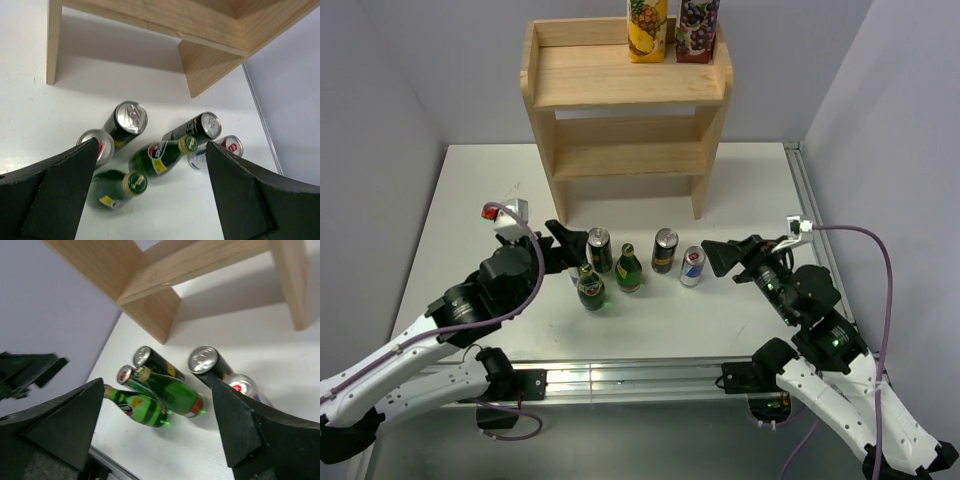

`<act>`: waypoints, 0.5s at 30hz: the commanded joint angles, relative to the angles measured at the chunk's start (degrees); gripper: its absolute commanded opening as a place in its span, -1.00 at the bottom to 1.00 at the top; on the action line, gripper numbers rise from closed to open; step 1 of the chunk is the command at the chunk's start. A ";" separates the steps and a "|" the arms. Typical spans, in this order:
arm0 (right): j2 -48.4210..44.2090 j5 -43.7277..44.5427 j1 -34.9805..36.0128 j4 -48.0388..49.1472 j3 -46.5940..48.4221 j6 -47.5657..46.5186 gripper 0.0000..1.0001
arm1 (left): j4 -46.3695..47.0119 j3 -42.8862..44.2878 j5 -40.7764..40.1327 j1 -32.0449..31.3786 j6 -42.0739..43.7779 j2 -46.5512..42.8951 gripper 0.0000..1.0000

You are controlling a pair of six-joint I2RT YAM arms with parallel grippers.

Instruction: Place and organize the beverage onto the shelf

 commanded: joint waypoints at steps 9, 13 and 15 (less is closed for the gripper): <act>0.34 10.14 0.63 -15.43 -3.91 8.23 1.00 | -22.38 3.08 -15.83 -10.39 -10.07 1.01 0.90; 4.92 13.66 2.03 -16.76 -6.98 12.10 1.00 | -27.92 4.58 -20.66 -13.91 -15.24 0.40 0.90; 5.62 15.06 2.83 -15.97 -7.95 12.98 1.00 | -27.67 4.14 -20.94 -14.44 -15.52 -1.53 0.89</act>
